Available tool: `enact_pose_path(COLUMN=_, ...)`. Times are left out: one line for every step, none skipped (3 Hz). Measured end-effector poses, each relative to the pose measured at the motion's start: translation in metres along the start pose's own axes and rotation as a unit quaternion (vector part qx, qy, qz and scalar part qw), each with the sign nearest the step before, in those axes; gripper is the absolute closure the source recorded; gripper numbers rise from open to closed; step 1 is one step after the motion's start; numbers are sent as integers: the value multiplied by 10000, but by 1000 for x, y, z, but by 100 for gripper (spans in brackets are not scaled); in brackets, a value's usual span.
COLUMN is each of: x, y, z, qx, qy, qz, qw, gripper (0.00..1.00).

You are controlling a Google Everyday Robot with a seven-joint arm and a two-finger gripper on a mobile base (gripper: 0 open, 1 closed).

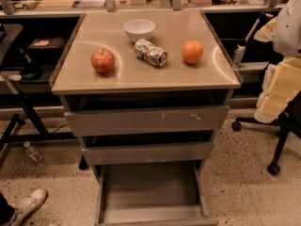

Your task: Place apple into bottom drawer

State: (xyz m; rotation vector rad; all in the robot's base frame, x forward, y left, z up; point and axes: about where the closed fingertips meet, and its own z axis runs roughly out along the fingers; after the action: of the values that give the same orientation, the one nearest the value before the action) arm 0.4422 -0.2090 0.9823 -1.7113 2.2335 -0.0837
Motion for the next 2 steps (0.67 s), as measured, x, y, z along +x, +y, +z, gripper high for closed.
enact_pose_path(x=-35, y=-5, z=-5, qx=-24, qy=-50, qz=-139, qw=9999, gripper=0)
enact_pose_path(x=-87, y=-11, z=-11, qx=-56, qy=-66, qz=-447, qw=9990, gripper=0)
